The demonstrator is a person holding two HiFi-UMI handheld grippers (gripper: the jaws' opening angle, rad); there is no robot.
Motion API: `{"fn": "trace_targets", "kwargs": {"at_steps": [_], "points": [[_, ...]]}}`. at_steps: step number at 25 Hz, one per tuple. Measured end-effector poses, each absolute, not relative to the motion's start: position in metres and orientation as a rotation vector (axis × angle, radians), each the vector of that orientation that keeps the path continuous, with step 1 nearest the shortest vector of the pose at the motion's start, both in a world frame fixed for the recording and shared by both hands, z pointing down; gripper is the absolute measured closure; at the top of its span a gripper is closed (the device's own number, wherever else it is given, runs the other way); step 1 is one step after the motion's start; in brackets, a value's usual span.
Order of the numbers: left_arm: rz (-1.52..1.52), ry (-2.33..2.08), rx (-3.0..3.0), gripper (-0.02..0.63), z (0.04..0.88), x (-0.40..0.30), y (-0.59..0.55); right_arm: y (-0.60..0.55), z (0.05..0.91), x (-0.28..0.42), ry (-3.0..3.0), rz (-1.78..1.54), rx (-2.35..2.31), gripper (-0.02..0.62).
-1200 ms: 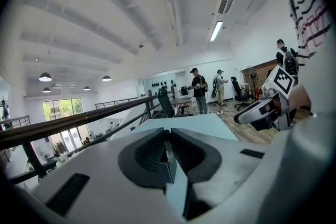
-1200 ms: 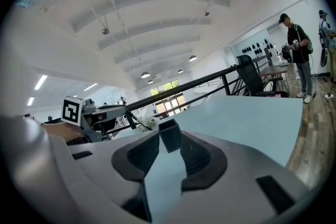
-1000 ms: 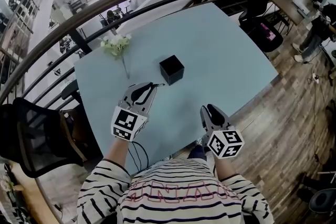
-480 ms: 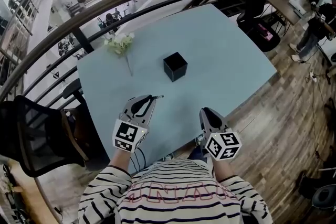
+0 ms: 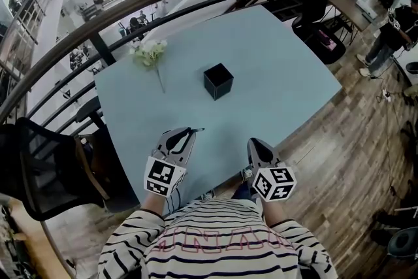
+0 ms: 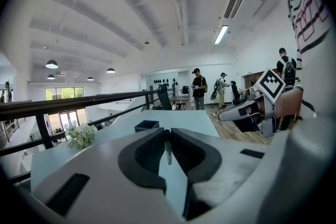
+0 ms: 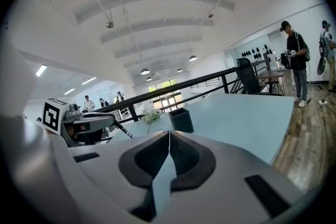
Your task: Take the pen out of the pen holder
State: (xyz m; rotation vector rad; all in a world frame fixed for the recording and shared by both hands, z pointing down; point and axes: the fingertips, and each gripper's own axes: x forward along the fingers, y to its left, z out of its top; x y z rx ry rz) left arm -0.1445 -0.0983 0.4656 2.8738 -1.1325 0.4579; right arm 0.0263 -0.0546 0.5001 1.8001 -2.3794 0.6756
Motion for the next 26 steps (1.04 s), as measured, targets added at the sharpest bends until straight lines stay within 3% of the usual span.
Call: {"fn": "trace_targets", "kwargs": {"at_steps": [26], "points": [[0.466,-1.116,2.859,0.549,0.4702,-0.1405,-0.0961,-0.0611,0.4961,0.0213,-2.375,0.617,1.767,0.568]]}}
